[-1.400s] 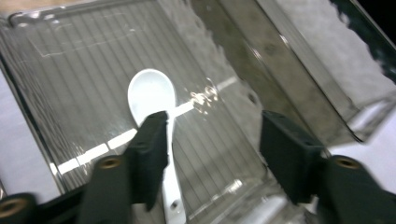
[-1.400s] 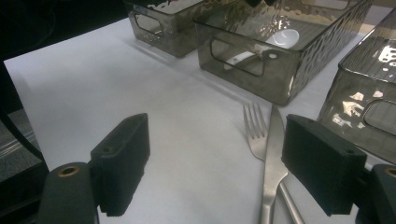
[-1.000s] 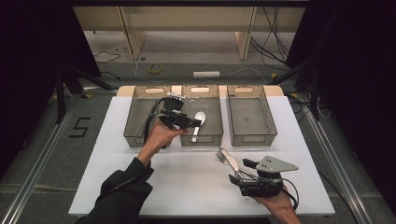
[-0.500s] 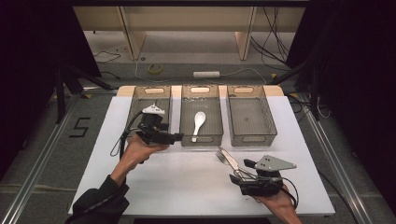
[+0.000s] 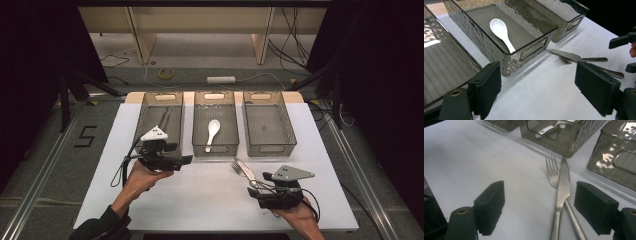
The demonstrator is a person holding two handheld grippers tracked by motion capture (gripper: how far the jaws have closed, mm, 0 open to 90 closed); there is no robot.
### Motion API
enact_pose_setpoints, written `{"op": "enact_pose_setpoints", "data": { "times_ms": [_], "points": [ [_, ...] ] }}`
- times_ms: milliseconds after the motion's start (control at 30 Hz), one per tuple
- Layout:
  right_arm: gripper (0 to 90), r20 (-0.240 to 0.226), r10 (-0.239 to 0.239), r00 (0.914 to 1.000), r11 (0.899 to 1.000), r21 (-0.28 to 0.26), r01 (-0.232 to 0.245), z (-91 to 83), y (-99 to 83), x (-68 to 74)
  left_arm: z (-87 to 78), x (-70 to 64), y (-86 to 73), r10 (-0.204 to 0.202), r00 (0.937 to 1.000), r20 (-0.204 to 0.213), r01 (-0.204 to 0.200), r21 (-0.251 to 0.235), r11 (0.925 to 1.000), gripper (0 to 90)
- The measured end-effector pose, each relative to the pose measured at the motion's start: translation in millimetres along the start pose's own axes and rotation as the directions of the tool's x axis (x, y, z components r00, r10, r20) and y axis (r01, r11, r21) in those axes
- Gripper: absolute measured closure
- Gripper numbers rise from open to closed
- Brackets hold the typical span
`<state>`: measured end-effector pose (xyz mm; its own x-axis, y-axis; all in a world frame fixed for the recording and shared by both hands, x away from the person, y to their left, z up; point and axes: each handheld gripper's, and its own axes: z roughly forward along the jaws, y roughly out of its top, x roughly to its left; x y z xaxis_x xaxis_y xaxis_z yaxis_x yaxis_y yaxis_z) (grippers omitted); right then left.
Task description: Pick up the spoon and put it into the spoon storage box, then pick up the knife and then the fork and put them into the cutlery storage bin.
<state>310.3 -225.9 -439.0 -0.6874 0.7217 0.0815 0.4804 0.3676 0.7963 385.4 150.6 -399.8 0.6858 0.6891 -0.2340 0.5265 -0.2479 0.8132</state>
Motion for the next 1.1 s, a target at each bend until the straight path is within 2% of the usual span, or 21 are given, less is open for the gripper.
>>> {"op": "enact_pose_setpoints", "data": {
  "times_ms": [267, 433, 633, 733, 800, 1100],
  "points": [
    [25.4, -0.002, 0.012, 0.9999, 1.000, 0.024, -0.012, 2.2, -1.6, -3.5, -11.7, 2.6, -14.8, -0.008, 0.9999, 0.013, 0.009, -0.054, 0.9985, 20.9],
    [25.4, -0.005, 0.012, 0.9999, 0.999, 0.038, -0.011, 3.5, -2.4, -4.7, -19.7, 2.5, -21.9, 0.007, 0.9999, 0.010, -0.006, -0.060, 0.9982, 20.9],
    [25.4, -0.002, 0.003, 1.0000, 0.997, 0.075, -0.003, 7.2, -2.6, -5.1, -28.4, 3.9, -32.6, -0.013, 0.9997, 0.020, 0.014, -0.088, 0.9960, 20.1],
    [25.4, -0.003, 0.000, 1.0000, 0.996, 0.090, 0.000, 7.7, -3.4, -5.3, -32.8, 3.6, -35.2, -0.006, 0.9999, 0.014, 0.008, -0.109, 0.9940, 19.9],
    [25.4, -0.003, 0.000, 1.0000, 0.996, 0.093, 0.000, 7.7, -3.6, -5.2, -35.4, 4.6, -37.0, -0.022, 0.9995, 0.020, 0.025, -0.125, 0.9918, 19.8],
    [25.4, 0.004, -0.004, 1.0000, 0.992, 0.126, 0.004, 9.4, -5.3, -3.6, -43.3, 6.7, -42.7, -0.039, 0.9992, 0.004, 0.039, -0.143, 0.9889, 19.1]
  ]
}}
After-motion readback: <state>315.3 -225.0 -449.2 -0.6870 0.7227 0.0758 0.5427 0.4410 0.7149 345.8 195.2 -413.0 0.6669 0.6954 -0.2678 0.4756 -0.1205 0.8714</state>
